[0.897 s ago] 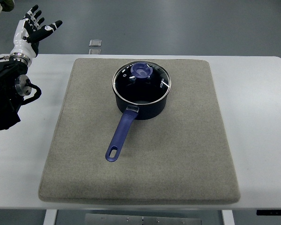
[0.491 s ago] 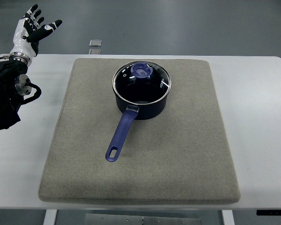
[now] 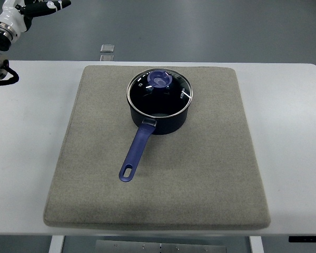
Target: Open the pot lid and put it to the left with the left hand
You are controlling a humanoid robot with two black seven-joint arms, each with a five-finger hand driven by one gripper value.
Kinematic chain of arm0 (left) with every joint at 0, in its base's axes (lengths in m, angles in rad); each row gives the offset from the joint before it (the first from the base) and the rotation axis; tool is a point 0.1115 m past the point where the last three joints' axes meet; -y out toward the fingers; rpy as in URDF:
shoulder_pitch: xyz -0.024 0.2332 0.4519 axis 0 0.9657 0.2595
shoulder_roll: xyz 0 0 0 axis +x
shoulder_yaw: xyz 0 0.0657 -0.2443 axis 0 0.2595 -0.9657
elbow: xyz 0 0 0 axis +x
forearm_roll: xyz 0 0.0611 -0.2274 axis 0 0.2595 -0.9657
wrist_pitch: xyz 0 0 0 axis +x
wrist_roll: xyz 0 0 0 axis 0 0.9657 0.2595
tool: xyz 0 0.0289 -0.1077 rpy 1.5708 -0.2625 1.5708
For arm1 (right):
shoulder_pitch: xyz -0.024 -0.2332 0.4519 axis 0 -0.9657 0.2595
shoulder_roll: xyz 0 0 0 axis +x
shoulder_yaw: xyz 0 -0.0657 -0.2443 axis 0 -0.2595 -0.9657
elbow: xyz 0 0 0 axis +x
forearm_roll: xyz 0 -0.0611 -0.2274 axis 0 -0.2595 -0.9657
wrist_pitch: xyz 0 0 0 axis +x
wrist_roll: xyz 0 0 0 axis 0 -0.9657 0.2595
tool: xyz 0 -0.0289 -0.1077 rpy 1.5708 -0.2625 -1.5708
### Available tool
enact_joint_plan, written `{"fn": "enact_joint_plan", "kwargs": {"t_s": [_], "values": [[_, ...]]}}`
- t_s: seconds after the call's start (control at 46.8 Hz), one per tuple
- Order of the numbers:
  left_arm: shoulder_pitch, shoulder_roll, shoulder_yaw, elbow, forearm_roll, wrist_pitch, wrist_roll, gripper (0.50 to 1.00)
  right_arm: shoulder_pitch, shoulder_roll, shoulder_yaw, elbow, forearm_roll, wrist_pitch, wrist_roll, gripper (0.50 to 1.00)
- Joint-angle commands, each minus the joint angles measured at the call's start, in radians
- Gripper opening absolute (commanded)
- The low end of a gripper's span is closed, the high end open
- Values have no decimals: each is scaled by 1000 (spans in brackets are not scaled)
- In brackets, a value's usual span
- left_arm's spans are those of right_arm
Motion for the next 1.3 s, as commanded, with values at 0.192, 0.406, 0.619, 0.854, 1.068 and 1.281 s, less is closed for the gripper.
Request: {"fn": "enact_joint_plan", "kwargs": {"t_s": [0.192, 0.406, 0.619, 0.854, 1.068, 1.281], "values": [[-87, 22, 100, -24, 346, -71, -5, 988, -1, 0, 0, 0, 0, 0, 0, 917], [-120, 36, 95, -128, 469, -67, -14, 988, 0, 0, 0, 0, 0, 0, 0, 917], [-156, 31, -20, -182, 421, -57, -12, 990, -1, 0, -1, 0, 0, 0, 0, 917], [-141, 22, -23, -156, 439, -46, -3, 990, -1, 0, -1, 0, 0, 0, 0, 917], [-181, 22, 115, -170, 452, -6, -3, 990, 0, 0, -1, 0, 0, 0, 0, 917], [-247, 36, 124, -262, 585, -15, -15, 990, -1, 0, 0, 0, 0, 0, 0, 917]]}}
